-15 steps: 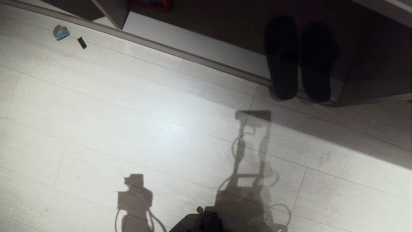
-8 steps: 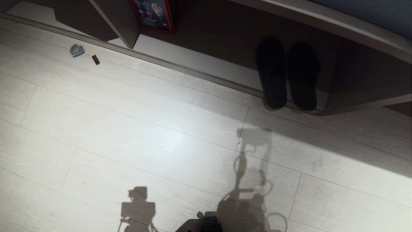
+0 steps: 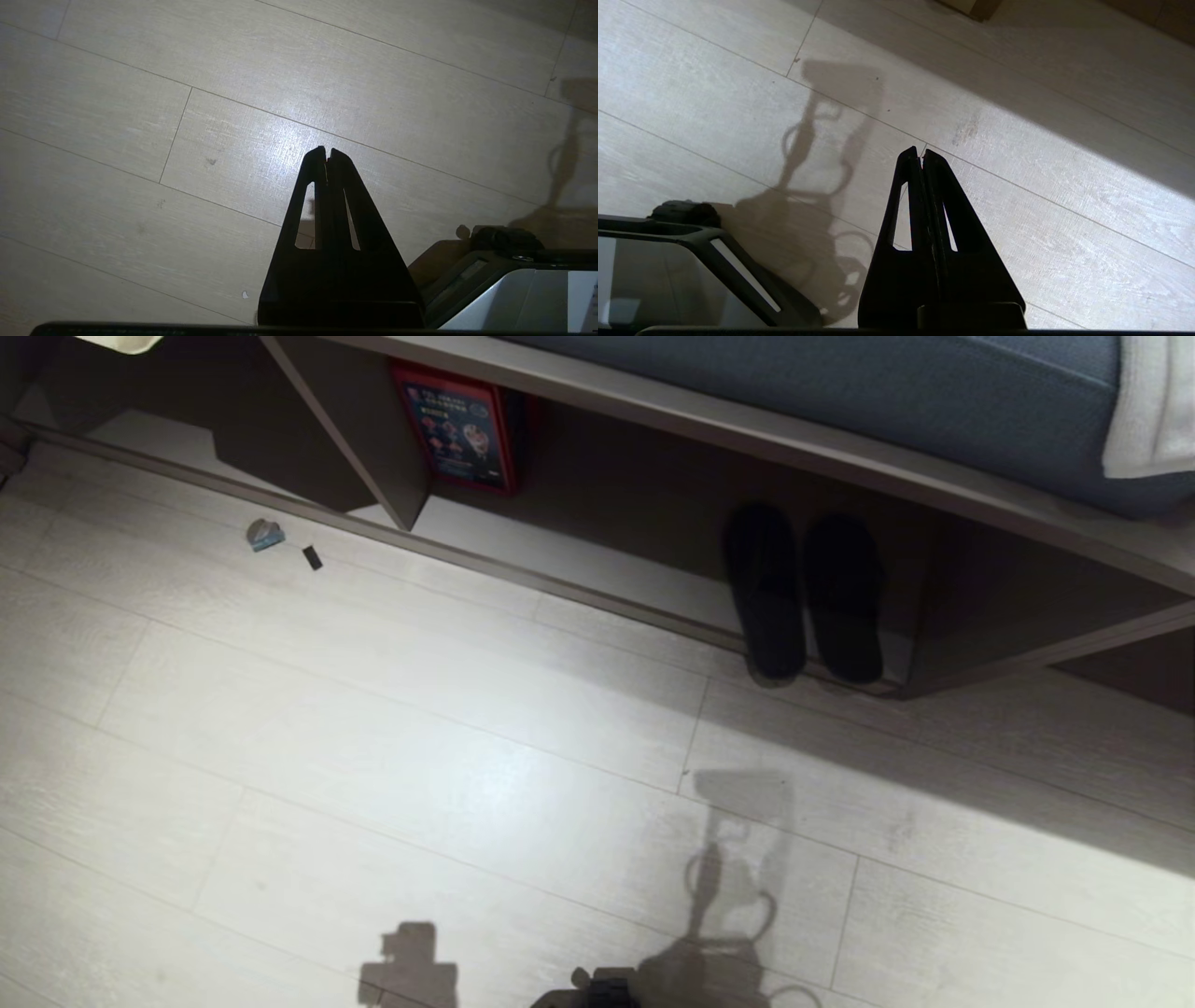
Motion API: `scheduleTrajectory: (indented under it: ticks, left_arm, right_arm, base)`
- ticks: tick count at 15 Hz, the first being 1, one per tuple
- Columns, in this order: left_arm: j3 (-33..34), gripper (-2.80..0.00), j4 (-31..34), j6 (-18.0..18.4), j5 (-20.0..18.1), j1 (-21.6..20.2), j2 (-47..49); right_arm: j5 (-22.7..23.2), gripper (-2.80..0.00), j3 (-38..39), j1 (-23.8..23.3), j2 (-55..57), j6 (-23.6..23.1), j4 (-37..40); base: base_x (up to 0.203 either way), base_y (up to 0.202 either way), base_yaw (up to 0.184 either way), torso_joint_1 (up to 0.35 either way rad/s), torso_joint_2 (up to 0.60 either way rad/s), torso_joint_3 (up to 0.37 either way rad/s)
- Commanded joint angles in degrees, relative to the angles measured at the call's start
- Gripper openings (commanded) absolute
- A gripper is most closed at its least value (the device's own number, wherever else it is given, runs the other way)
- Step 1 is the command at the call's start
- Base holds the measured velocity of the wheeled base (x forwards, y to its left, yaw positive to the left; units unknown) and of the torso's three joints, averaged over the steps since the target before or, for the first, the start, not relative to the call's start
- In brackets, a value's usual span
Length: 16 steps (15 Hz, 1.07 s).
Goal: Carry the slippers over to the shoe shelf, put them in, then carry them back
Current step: Pick up the slippers in the shoe cabinet
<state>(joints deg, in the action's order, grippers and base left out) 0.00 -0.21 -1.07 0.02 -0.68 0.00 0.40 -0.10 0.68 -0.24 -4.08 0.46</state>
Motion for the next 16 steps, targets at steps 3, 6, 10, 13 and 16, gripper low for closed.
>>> scheduleTrajectory:
  ticks: [3,6,10,13,16]
  left_arm:
    - [0.0,-2.8,-0.06,-0.07,-0.02,-0.02,0.09]
    - [0.0,-2.8,0.03,-0.07,-0.02,-0.02,0.09]
    - [0.0,-2.8,-0.06,-0.07,-0.02,-0.02,0.09]
    - [0.0,-2.8,0.03,-0.07,-0.02,-0.02,0.09]
    - [0.0,-2.8,-0.06,-0.07,-0.02,-0.02,0.09]
  right_arm:
    - [-0.05,-2.8,0.01,0.02,0.24,0.3,-0.02]
    - [-0.05,-2.8,0.1,0.02,0.24,0.12,-0.2]
    - [-0.13,-2.8,0.01,0.02,0.24,0.39,-0.12]
    - [-0.05,-2.8,0.1,0.02,0.24,0.21,-0.2]
    - [-0.05,-2.8,0.1,0.02,0.24,0.12,-0.2]
  base:
    - [0.0,0.0,0.0,0.001,0.0,0.201]
    - [0.0,0.0,0.0,0.003,0.0,0.205]
    - [0.0,0.0,0.0,0.0,0.0,0.207]
    - [0.0,0.0,0.0,0.005,0.0,0.204]
    - [0.0,0.0,0.0,0.003,0.0,0.205]
